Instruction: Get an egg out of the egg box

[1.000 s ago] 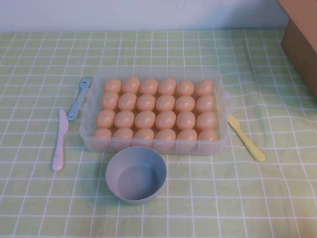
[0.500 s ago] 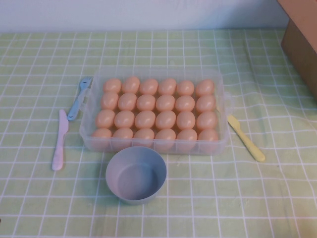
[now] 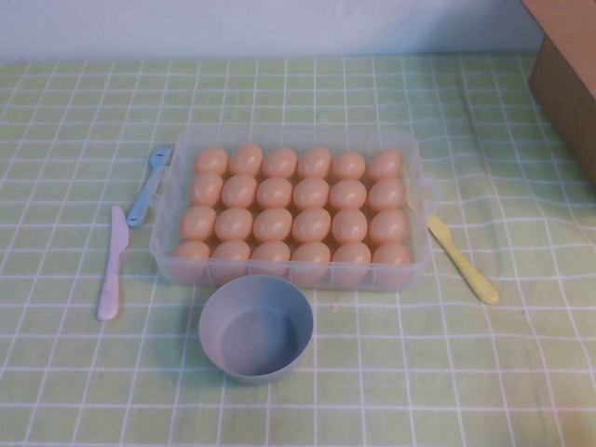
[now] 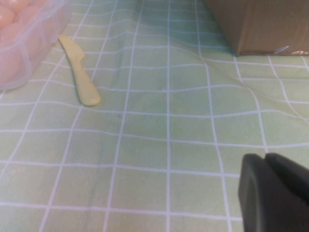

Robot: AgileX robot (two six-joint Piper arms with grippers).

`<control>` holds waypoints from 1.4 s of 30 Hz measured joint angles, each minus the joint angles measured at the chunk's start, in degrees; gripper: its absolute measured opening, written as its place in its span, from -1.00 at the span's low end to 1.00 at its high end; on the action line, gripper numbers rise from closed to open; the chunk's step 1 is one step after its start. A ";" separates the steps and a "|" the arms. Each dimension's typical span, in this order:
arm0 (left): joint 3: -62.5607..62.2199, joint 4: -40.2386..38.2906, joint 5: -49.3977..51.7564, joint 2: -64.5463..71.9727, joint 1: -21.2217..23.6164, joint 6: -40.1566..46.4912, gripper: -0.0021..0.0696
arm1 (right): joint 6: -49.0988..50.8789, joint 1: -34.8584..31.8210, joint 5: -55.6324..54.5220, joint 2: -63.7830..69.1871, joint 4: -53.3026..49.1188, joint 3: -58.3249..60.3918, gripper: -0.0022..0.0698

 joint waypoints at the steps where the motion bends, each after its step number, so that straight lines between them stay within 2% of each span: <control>1: 0.00 -0.14 -0.13 0.00 0.00 -0.13 -0.96 | 0.00 0.00 0.00 0.00 0.00 0.00 -0.99; 6: -2.67 -2.27 2.48 0.25 0.00 -1.91 -0.96 | 0.00 0.00 0.00 0.00 0.00 0.00 -0.99; 11: -14.47 -2.04 11.84 9.33 0.00 1.37 -0.96 | 0.00 0.00 0.00 0.00 0.00 0.00 -0.99; 19: -32.53 -0.63 37.00 34.55 0.00 14.77 -0.96 | 0.00 0.00 0.00 0.00 0.00 0.00 -0.99; 22: -38.63 -0.29 43.17 43.55 0.00 20.10 -0.96 | 0.00 0.00 0.00 0.00 0.00 0.00 -0.99; 31: -54.23 0.71 47.34 64.40 0.00 26.71 -0.96 | 0.00 0.00 0.00 0.00 0.00 0.00 -0.99; 34: -59.54 2.39 48.80 70.05 -2.15 27.12 -0.96 | 0.00 0.00 0.00 0.00 0.00 0.00 -0.99; 42: -73.91 11.30 54.18 84.89 -12.93 26.44 -0.96 | 0.00 0.00 0.00 0.00 0.00 0.00 -0.99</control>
